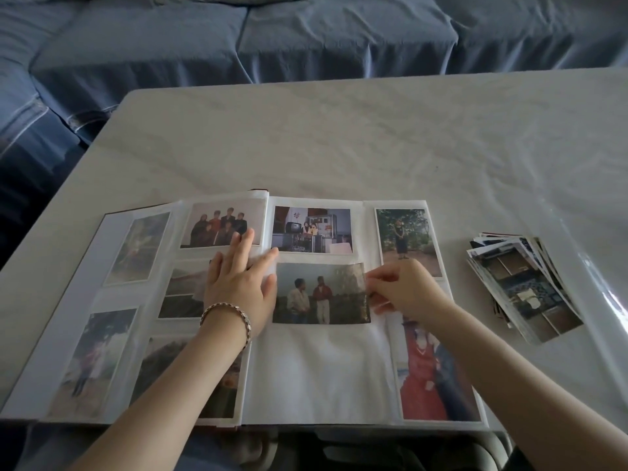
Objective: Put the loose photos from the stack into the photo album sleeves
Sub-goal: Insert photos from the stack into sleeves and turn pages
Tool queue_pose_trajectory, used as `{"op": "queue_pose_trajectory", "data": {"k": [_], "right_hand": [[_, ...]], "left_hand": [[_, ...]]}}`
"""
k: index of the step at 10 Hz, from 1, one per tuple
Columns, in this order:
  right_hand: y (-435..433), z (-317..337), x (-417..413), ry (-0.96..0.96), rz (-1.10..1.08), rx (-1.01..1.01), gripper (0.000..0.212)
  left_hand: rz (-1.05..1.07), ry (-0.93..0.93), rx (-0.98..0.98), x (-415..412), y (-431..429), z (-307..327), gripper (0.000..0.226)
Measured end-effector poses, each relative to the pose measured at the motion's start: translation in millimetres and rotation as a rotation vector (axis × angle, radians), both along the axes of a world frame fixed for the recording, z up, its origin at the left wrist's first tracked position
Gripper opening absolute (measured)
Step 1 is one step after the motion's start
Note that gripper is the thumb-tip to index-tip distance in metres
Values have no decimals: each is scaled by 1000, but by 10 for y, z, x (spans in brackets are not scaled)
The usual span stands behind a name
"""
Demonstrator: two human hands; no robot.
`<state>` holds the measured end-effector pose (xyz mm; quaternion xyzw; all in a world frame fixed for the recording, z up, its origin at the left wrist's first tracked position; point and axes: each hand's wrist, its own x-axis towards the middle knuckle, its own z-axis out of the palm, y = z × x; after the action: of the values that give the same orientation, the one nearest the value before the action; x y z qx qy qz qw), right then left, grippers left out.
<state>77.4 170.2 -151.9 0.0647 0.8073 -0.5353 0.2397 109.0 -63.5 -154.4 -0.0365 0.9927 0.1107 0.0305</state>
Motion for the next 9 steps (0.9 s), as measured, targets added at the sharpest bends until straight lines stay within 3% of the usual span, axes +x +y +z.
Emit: {"op": "queue_pose_trajectory", "data": {"k": [4, 6, 9], "right_hand": [[-181, -122, 249, 279, -251, 240, 12], [-217, -37, 341, 424, -72, 439, 14], [-270, -23, 414, 552, -14, 501, 14]], "left_hand": [[2, 11, 20, 3, -3, -9, 45], [5, 13, 24, -3, -1, -7, 45], [4, 22, 23, -2, -3, -23, 45]]}}
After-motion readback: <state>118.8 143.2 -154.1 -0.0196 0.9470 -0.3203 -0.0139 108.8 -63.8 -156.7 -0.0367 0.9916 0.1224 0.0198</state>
